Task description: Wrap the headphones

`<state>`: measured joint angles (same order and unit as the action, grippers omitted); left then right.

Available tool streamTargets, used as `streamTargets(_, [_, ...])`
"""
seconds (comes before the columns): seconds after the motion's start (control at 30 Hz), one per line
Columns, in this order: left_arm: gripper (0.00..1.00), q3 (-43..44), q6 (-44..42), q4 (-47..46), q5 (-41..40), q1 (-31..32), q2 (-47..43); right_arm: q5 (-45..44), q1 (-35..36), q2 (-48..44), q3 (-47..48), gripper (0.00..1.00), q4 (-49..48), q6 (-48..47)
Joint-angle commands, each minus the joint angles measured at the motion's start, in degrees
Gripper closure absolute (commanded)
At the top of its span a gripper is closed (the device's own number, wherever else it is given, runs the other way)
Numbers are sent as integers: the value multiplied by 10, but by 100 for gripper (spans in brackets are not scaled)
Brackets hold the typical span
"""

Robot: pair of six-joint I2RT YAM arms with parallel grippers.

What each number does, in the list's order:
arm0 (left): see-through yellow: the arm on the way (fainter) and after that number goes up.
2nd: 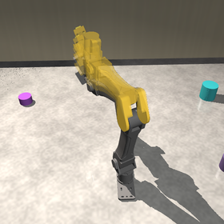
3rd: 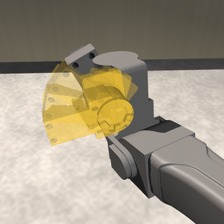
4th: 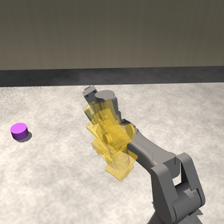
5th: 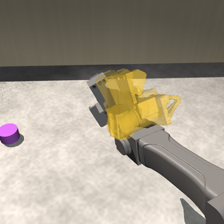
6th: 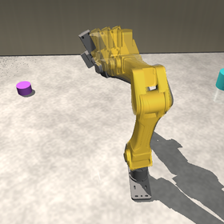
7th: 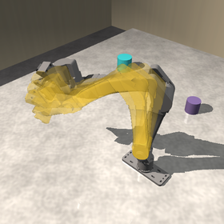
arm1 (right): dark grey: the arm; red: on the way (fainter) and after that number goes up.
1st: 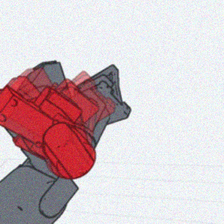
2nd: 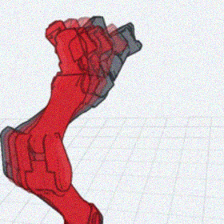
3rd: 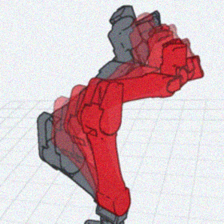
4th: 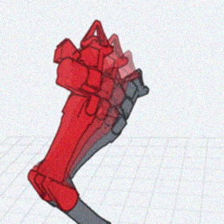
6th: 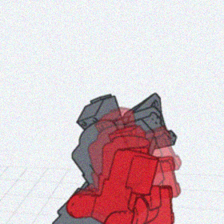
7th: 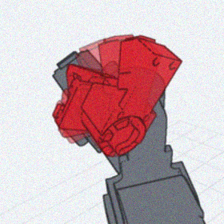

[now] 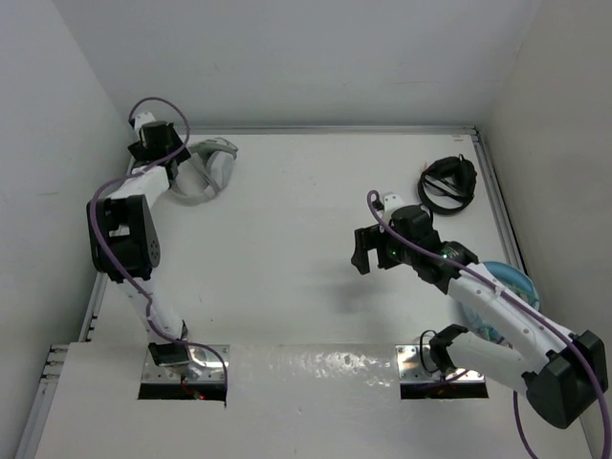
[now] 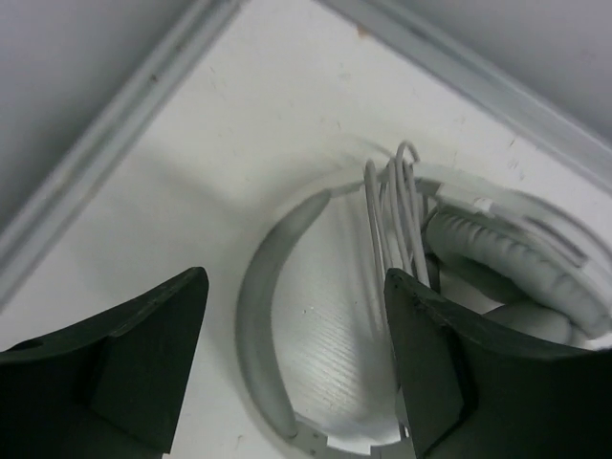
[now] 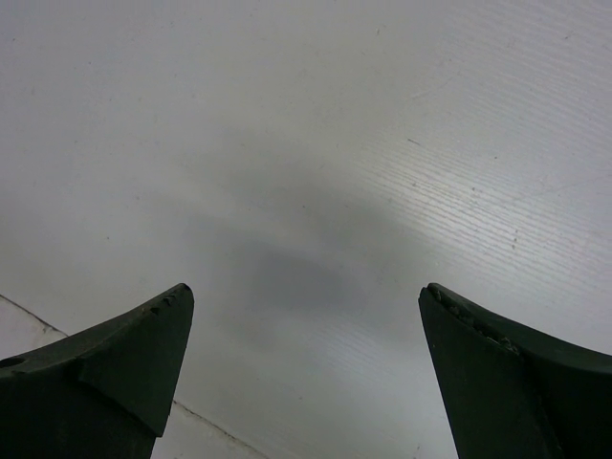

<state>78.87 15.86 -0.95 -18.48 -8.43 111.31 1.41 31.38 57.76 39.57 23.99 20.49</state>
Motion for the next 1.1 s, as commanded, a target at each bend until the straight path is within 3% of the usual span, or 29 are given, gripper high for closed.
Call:
streamTargets(0.0, [28, 27, -32, 6, -38, -11, -105, -33, 4, -26, 15, 1, -10, 13])
streamTargets(0.17, [23, 16, -126, 138, -23, -13, -193, -113, 4, -60, -1, 1, 9, 31])
streamTargets(0.3, [17, -52, -183, 229, -14, -15, -271, -154, 3, -94, -30, 1, 31, 36])
streamTargets(0.6, [8, -252, -239, 264, 45, -19, -398, -164, 3, -121, -49, 1, 51, 16])
streamTargets(1.07, [8, -309, -236, 266, 37, -20, -421, -178, 3, -150, -81, 1, 60, 3])
